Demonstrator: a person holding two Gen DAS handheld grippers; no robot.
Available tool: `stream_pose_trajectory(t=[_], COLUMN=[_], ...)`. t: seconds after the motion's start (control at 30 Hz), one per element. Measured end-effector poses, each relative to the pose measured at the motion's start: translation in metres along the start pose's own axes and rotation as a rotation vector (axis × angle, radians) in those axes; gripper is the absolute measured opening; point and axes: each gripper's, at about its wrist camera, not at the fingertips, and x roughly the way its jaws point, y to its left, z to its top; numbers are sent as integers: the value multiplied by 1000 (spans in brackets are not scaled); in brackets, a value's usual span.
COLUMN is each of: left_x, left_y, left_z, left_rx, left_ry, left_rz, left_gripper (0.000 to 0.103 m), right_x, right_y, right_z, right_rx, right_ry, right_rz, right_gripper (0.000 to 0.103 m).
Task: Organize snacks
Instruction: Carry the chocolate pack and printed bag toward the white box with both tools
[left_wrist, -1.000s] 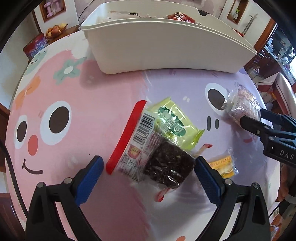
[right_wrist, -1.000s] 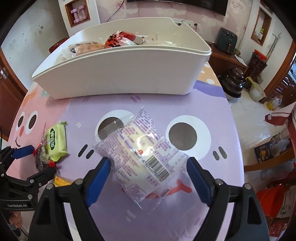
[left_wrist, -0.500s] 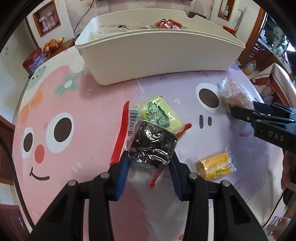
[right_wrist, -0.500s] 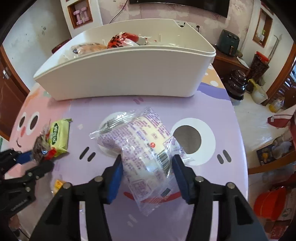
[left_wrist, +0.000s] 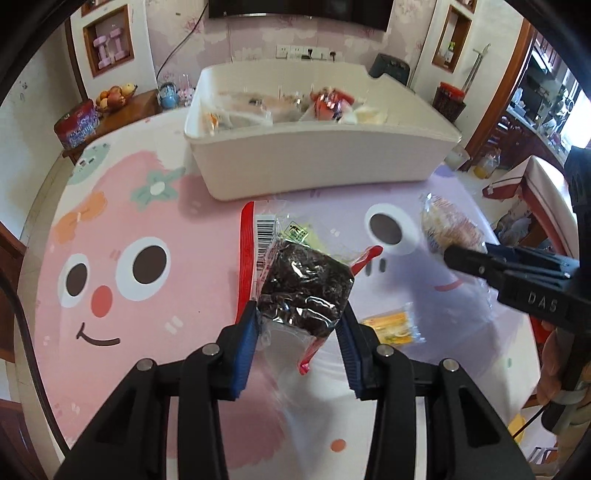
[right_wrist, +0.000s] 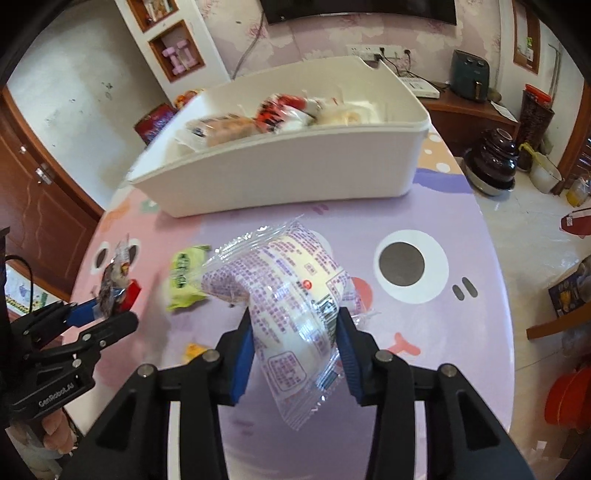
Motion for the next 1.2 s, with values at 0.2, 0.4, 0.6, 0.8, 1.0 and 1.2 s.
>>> stream_pose_trajectory(t=[0.2, 0.4, 0.6, 0.8, 1.0, 1.2], left_x=[-36, -78, -107, -128, -128, -115], left_y=[-4, -9, -16, -15, -13, -15], left_z=[10, 34, 73, 123, 171, 205], left_rx=[-11, -17, 27, 39, 55, 67], left_ry=[-49, -114, -169, -229, -275, -287], left_rz=[-2, -5, 51, 96, 164, 195], left_gripper=[40, 40, 40, 40, 41, 41], right_x=[-36, -76, -118, -153, -165, -151], right_y=[16, 31, 47, 61, 66, 61], right_z=[3, 16, 49, 97, 144, 182], right_rx=[-23, -63, -113, -157, -170, -136], right_ry=[-65, -153, -257, -371, -446, -453], right_rz=[50, 81, 94, 70, 34, 9], right_gripper=[42, 42, 42, 42, 43, 43])
